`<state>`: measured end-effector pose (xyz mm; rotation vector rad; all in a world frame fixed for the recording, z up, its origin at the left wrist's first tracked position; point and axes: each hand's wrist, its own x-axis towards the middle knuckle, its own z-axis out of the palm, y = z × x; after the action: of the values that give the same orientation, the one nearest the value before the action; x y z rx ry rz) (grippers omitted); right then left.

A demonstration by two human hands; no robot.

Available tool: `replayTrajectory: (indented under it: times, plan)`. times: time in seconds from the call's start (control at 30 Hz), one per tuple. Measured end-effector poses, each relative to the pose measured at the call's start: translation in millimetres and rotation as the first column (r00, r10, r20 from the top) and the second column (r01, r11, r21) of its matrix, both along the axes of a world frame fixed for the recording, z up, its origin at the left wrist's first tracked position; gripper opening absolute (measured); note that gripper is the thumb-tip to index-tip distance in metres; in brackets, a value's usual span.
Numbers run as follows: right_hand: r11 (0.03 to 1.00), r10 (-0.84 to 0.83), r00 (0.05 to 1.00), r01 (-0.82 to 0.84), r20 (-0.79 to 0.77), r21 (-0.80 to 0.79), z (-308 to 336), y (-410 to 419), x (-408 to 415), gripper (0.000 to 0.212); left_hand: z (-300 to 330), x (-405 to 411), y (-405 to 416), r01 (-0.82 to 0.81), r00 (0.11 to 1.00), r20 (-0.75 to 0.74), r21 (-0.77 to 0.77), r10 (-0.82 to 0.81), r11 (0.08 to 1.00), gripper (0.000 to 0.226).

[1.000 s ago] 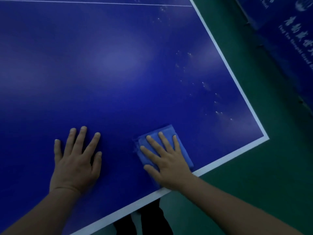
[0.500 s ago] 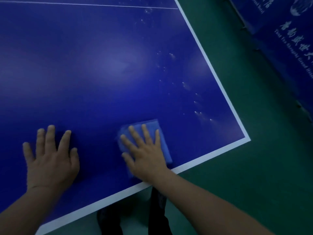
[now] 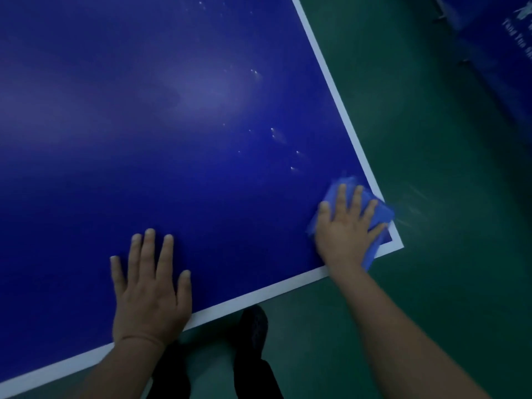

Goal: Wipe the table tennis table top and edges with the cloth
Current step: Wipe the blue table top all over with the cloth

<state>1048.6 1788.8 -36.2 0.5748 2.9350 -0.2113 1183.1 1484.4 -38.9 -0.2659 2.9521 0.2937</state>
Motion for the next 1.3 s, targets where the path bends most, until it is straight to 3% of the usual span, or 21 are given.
replayTrajectory:
  times: [0.07,0.13,0.2,0.23,0.37,0.43,0.57,0.67,0.8,0.9,1.17,1.3]
  plan:
    - [0.959,0.284,0.956,-0.285,-0.077,-0.004,-0.8,-43.9,30.0,0.061,-0.2,-1.9,0.2,-0.004,1.000,-0.004,-0.001,0.004,1.000,0.071]
    - [0.714,0.696,0.711,-0.700,-0.096,-0.007,-3.1,-62.8,66.4,0.061,-1.2,-2.6,-0.5,-0.027,1.000,0.002,0.012,0.027,1.000,0.070]
    - [0.528,0.847,0.525,-0.849,-0.083,0.009,-6.0,-31.8,67.9,0.061,-1.2,-3.1,0.5,-0.035,0.999,0.004,0.014,0.035,0.999,0.070]
    - [0.536,0.842,0.532,-0.844,-0.090,0.032,-7.6,-6.6,55.4,0.060,-1.4,-3.4,0.9,-0.036,0.999,0.002,0.014,0.036,0.999,0.070]
    - [0.838,0.542,0.840,-0.542,0.016,0.069,-3.4,84.7,-6.6,0.065,-0.9,-4.8,2.1,-0.033,0.999,-0.011,0.019,0.034,0.999,0.070]
    - [0.902,0.425,0.905,-0.425,0.006,0.073,-3.0,86.6,1.0,0.065,-0.7,-4.1,2.8,-0.033,0.999,-0.022,0.019,0.033,0.999,0.070]
    - [0.841,0.536,0.844,-0.536,0.030,0.071,-3.2,70.4,42.7,0.065,-2.5,-3.8,4.6,-0.039,0.998,-0.042,0.004,0.039,0.999,0.070]
    - [0.774,0.630,0.771,-0.634,0.092,0.011,1.7,77.8,-6.9,0.067,-4.1,-4.9,4.5,-0.023,0.999,-0.043,0.005,0.023,1.000,0.069]
    - [0.857,0.514,0.857,-0.515,0.043,0.012,4.1,72.7,-116.5,0.067,-6.4,-4.3,5.0,-0.028,0.999,-0.044,-0.003,0.028,1.000,0.070]
    - [0.884,0.467,0.884,-0.467,0.036,-0.011,3.6,71.7,-147.0,0.066,-5.7,-5.4,4.7,-0.036,0.999,-0.031,0.002,0.036,0.999,0.070]
    - [0.850,0.526,0.849,-0.526,0.051,0.001,3.3,116.6,41.2,0.066,-4.6,-5.1,3.9,-0.031,0.998,-0.048,0.020,0.032,0.999,0.070]
    - [0.896,0.441,0.893,-0.444,0.091,0.009,5.0,110.8,17.0,0.068,-2.5,-5.3,4.8,-0.025,0.998,-0.057,0.023,0.027,0.999,0.070]
